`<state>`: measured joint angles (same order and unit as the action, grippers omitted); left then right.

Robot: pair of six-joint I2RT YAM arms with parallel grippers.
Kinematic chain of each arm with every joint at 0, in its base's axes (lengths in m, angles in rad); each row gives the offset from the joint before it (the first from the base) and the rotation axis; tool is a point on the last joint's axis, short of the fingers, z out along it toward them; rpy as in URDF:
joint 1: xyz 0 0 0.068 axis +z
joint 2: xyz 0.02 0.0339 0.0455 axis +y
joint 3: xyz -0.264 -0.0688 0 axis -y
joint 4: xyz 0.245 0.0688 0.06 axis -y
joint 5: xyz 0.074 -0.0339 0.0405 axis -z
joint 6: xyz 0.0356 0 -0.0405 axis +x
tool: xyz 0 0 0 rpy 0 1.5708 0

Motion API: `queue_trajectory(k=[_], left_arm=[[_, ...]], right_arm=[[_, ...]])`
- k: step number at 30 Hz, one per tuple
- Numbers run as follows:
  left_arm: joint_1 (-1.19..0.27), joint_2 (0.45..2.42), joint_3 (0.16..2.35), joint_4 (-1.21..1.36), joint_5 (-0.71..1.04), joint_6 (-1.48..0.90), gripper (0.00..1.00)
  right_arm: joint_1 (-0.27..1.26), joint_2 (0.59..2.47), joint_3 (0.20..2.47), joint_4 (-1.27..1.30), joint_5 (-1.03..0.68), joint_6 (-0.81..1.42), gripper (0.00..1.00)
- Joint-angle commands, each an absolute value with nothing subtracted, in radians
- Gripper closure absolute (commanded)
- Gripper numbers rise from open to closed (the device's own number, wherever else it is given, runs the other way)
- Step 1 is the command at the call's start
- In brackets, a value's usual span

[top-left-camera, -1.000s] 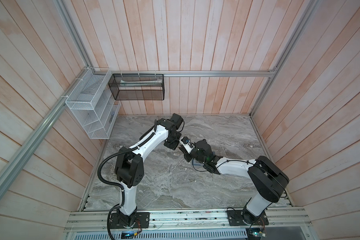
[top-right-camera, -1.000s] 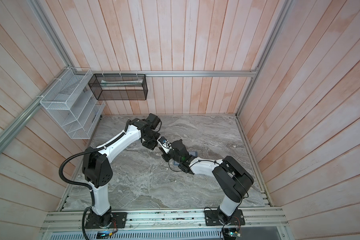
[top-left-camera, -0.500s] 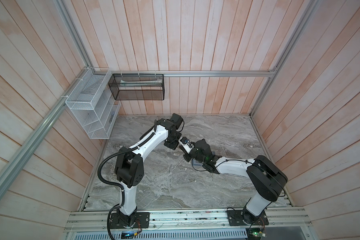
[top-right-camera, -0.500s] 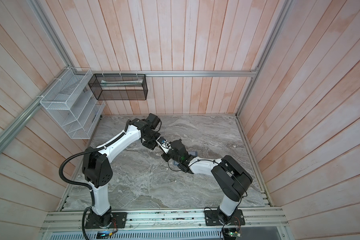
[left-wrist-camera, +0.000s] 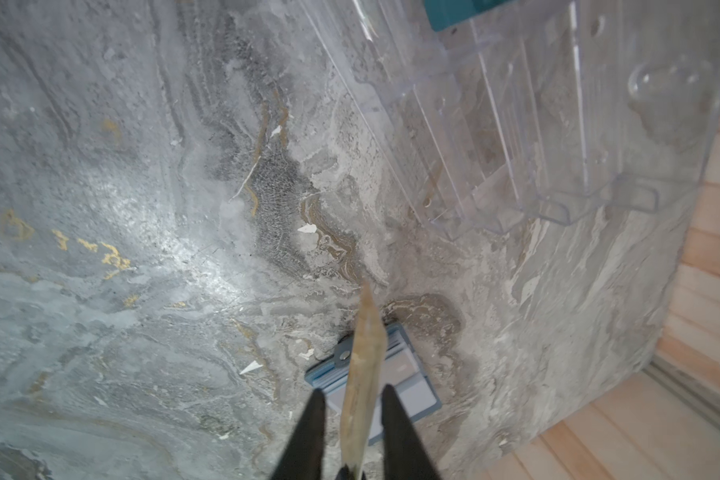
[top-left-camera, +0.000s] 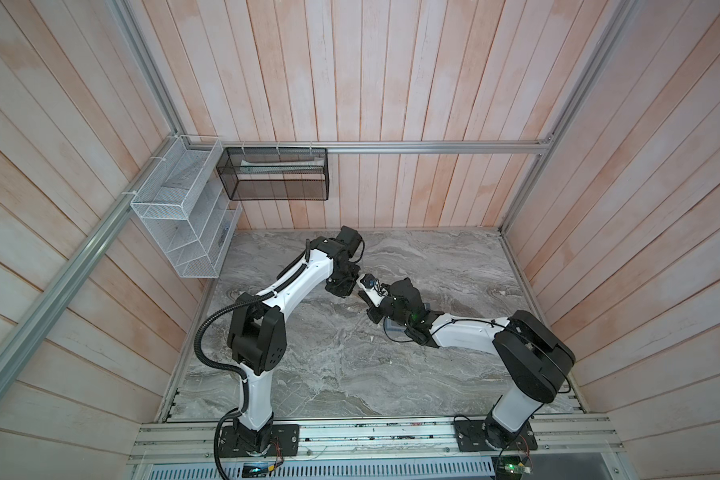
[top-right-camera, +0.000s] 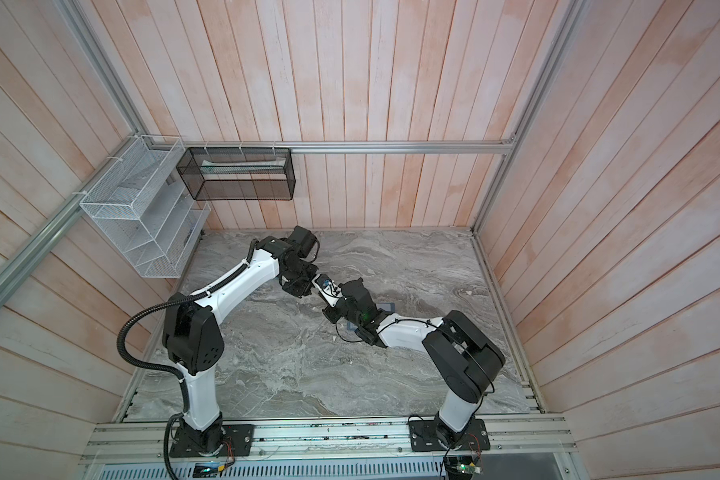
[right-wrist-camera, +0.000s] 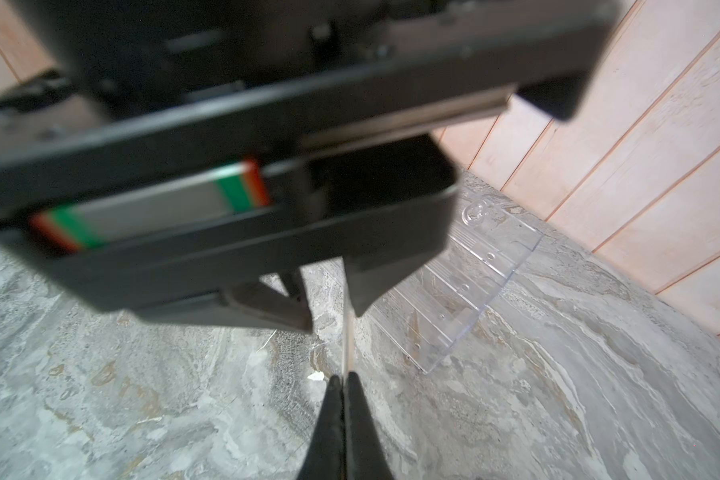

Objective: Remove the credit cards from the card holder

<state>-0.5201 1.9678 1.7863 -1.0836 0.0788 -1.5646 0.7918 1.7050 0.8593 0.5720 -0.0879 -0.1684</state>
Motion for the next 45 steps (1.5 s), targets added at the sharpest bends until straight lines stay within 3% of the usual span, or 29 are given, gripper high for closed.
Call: queue_trajectory(k=[1,3,8,12,20,24,30,38,45], left_arm=[[-0.504,1.922,1.769,-1.095,0.069,-1.565,0.62],[-0.496,1.913,1.771,-1.094,0.050,-1.545,0.51],[-0.473,1.893,1.789,-1.137,-0.045,-1.435,0.01],[-0.455,1.819,1.723,-1.046,-0.131,-1.272,0.00],[-0.400,1.511,1.318,-0.535,-0.184,-0.756,0.00],[-0.430,1.393,1.181,-0.304,-0.343,-0.426,0.00],[-0.432,1.421,1.177,-0.209,-0.308,-0.117,0.00],[-0.433,1.439,1.120,0.001,-0.541,0.247,0.00],[-0.422,1.352,1.059,-0.095,-0.216,0.192,0.00]], right_arm=[[0.795,1.709,0.865,0.560,-0.091,-0.180,1.00],[0.796,1.706,0.861,0.557,-0.091,-0.183,1.00],[0.795,1.687,0.847,0.553,-0.087,-0.183,1.00],[0.796,1.662,0.825,0.552,-0.072,-0.184,1.00],[0.785,1.603,0.798,0.514,-0.062,-0.158,1.00],[0.776,1.595,0.797,0.497,-0.072,-0.143,1.00],[0.763,1.591,0.817,0.474,-0.102,-0.128,1.00],[0.720,1.572,0.848,0.423,-0.164,-0.108,1.00],[0.662,1.575,0.885,0.361,-0.251,-0.107,1.00]])
